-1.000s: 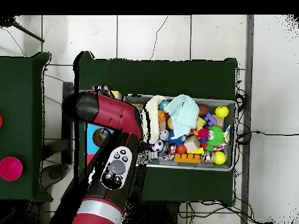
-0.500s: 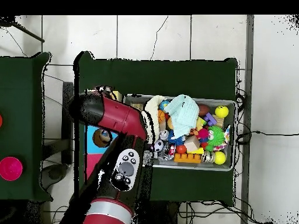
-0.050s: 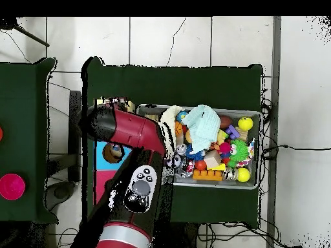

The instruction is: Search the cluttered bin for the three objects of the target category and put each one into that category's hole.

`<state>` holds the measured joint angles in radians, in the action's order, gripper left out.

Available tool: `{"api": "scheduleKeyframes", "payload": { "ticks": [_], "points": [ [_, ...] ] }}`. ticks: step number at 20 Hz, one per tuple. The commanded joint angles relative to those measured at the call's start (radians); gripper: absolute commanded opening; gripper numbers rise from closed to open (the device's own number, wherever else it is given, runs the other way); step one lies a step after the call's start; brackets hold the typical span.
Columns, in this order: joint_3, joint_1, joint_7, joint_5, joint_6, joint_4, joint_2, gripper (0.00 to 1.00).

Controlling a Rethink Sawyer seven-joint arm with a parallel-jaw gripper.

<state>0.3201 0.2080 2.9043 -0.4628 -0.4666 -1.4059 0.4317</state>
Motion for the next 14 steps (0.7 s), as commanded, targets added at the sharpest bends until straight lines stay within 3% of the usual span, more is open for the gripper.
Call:
{"api": "scheduleKeyframes", "payload": {
  "ticks": [1, 8, 14],
  "points": [
    [-0.099, -0.117, -0.162, 0.138, -0.127, -0.171, 0.033, 0.00],
    [-0.169, -0.209, -0.174, 0.187, -0.124, -0.231, 0.088, 0.00],
    [-0.211, -0.208, -0.080, 0.207, -0.056, -0.237, 0.051, 0.00]
  ]
}}
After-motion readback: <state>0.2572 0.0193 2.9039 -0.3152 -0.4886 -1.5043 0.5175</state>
